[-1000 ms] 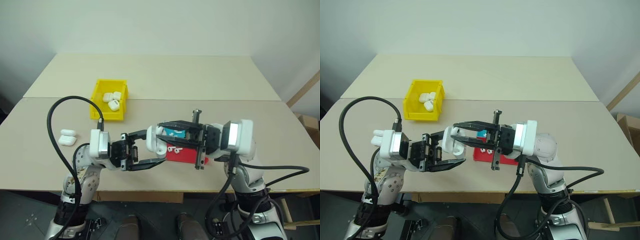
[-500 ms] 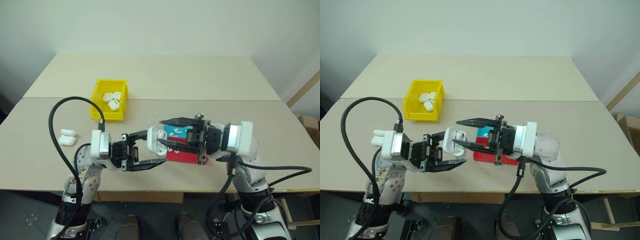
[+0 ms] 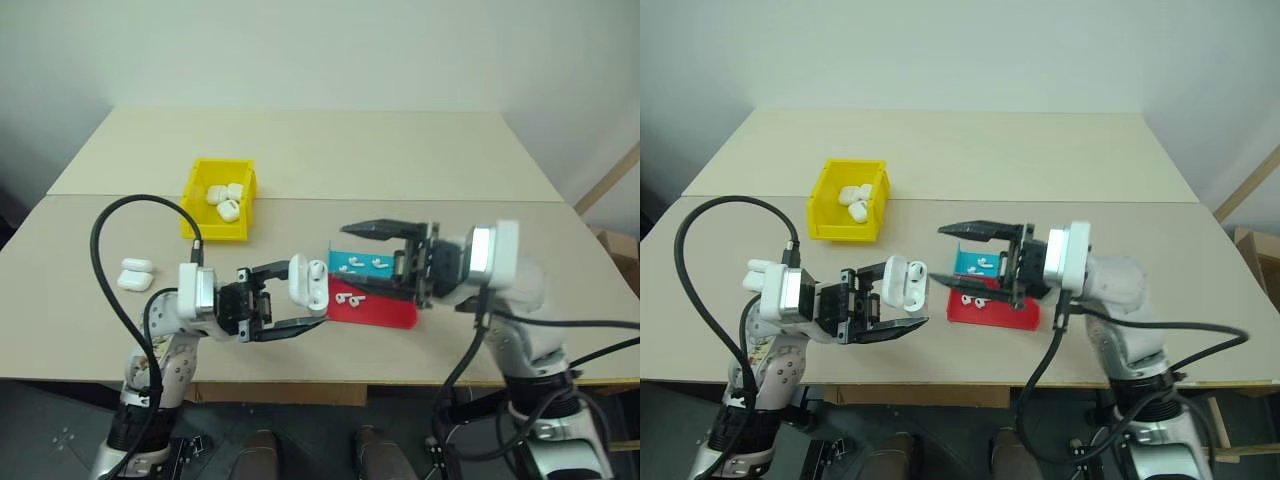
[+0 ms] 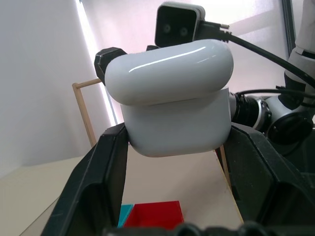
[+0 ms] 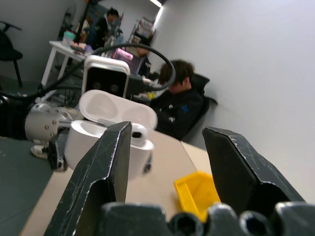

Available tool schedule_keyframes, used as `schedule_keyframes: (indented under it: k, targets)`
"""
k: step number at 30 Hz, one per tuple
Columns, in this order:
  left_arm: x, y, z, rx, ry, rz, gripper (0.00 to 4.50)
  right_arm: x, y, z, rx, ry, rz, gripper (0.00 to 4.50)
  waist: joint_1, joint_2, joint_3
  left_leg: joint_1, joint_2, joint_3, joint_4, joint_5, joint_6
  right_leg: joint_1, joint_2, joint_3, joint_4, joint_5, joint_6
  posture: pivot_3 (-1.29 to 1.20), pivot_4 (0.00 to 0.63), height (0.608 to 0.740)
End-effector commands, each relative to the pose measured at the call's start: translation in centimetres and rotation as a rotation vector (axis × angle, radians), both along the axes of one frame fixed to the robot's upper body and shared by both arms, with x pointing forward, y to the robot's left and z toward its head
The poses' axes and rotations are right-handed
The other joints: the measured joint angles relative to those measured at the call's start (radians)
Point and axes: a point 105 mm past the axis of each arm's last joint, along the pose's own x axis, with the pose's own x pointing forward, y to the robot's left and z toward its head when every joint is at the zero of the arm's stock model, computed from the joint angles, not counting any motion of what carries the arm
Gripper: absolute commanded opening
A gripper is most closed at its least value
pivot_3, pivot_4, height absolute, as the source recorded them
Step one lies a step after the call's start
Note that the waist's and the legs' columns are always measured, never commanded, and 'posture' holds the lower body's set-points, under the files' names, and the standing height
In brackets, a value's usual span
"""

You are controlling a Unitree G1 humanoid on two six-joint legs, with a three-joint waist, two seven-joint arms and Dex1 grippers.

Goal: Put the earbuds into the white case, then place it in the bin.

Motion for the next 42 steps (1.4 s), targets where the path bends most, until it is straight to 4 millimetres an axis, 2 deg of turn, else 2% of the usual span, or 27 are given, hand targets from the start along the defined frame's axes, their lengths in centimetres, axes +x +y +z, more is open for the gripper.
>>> schedule_keyframes:
  k: [1, 5, 9, 11, 15, 17, 20, 26, 36, 42]
  targets:
    - [-0.6, 1.6, -1.0, 0.070, -0.053, 0.049, 2.72, 2.5, -1.4, 1.4, -0.179, 0.065, -0.100, 2.78, -0.002, 0.001, 0.000, 0.001, 0.000, 0.000, 0.000, 0.000, 0.000, 0.000, 0.000, 0.000, 0.000, 0.000, 0.000, 0.00, 0.150, 0.740]
    - [-1.8, 2.8, -2.4, 0.111, -0.041, 0.071, 2.72, 6.2, -2.4, 0.9, -0.445, 0.226, -0.212, 2.78, -0.002, 0.001, 0.000, 0.003, 0.001, 0.002, -0.003, 0.000, 0.000, 0.000, 0.001, 0.001, -0.001, 0.000, -0.001, 0.00, 0.150, 0.740]
    - [-2.5, 3.0, -2.7, 0.108, -0.028, 0.106, 2.72, 9.9, -3.0, -1.4, -0.731, 0.267, -0.350, 2.78, 0.001, 0.001, 0.001, 0.001, 0.001, 0.003, -0.003, 0.000, 0.000, -0.001, 0.000, 0.002, -0.002, 0.000, -0.001, 0.00, 0.150, 0.740]
    - [-2.5, 2.9, -2.7, 0.104, -0.032, 0.121, 2.72, 11.1, -3.0, -2.4, -0.831, 0.298, -0.384, 2.78, 0.002, 0.001, 0.001, 0.000, 0.001, 0.003, -0.003, 0.000, 0.000, -0.002, 0.000, 0.001, -0.002, 0.000, -0.001, 0.00, 0.150, 0.740]
    - [-2.5, 2.6, -2.8, 0.089, -0.035, 0.150, 2.72, 12.3, -2.7, -4.2, -1.031, 0.309, -0.395, 2.78, 0.003, 0.002, 0.001, -0.002, 0.000, 0.002, -0.003, 0.000, 0.000, -0.004, -0.001, 0.001, -0.002, 0.000, -0.001, 0.00, 0.150, 0.740]
    - [-2.5, 2.5, -2.8, 0.088, -0.037, 0.158, 2.72, 12.5, -2.3, -4.5, -1.057, 0.315, -0.379, 2.78, 0.002, 0.002, 0.001, -0.002, 0.000, 0.002, -0.003, 0.000, 0.000, -0.004, -0.001, 0.000, -0.002, 0.000, -0.001, 0.00, 0.150, 0.740]
    - [-2.6, 2.2, -3.0, 0.087, -0.039, 0.158, 2.72, 13.8, -2.3, -5.3, -1.142, 0.295, -0.458, 2.78, 0.001, 0.002, 0.001, -0.002, 0.000, 0.002, -0.003, 0.000, 0.000, -0.004, -0.001, 0.000, -0.001, 0.000, -0.001, 0.00, 0.150, 0.740]
    - [-2.5, 1.6, -2.9, 0.068, -0.047, 0.158, 2.72, 14.9, -2.2, -7.1, -1.232, 0.313, -0.507, 2.78, 0.001, 0.002, 0.001, -0.001, 0.000, 0.002, -0.003, 0.000, 0.000, -0.004, -0.001, 0.001, 0.000, 0.000, -0.001, 0.00, 0.150, 0.740]
    - [-2.1, 1.3, -2.7, 0.065, -0.056, 0.157, 2.72, 15.6, -1.3, -8.7, -1.249, 0.336, -0.531, 2.78, 0.000, 0.003, 0.002, -0.001, 0.000, 0.002, -0.003, 0.000, 0.000, -0.004, -0.001, 0.001, 0.001, 0.000, -0.001, 0.00, 0.150, 0.740]
    - [-1.9, 1.3, -2.6, 0.069, -0.064, 0.160, 2.72, 16.1, -1.6, -9.3, -1.263, 0.334, -0.576, 2.78, -0.001, 0.003, 0.002, -0.001, 0.000, 0.002, -0.003, 0.000, 0.000, -0.004, 0.000, 0.001, 0.001, 0.000, -0.001, 0.00, 0.150, 0.740]
